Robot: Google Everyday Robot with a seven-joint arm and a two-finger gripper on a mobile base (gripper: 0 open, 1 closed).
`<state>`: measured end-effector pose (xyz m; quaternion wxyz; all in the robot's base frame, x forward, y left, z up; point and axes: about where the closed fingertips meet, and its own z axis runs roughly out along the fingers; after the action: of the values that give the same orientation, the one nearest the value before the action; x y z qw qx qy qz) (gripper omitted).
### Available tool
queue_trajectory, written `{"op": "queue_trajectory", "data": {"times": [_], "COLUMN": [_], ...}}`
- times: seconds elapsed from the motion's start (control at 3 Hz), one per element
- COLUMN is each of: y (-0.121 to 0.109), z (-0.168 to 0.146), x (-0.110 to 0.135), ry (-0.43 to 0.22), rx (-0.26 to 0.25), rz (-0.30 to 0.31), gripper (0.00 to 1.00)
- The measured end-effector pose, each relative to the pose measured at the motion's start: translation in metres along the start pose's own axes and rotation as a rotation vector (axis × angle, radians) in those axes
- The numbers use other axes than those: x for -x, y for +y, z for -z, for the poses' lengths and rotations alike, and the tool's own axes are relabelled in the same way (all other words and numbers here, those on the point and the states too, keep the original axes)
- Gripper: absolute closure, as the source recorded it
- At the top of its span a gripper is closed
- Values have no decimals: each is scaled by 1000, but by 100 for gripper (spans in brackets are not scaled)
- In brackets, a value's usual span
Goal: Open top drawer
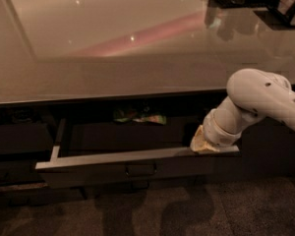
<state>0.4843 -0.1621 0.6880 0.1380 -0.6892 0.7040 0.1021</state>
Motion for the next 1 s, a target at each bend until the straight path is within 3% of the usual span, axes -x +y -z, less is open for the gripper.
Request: {"op": "queue_trajectory", "data": {"times": [0.33, 0.67, 1.0], "y": [-1, 37, 48], "z": [2, -10, -12], "x": [1, -5, -6], "ry": [0, -1, -3], "rx": [0, 32, 41], "rz": [0, 22, 30], "gripper": [100, 100, 100]}}
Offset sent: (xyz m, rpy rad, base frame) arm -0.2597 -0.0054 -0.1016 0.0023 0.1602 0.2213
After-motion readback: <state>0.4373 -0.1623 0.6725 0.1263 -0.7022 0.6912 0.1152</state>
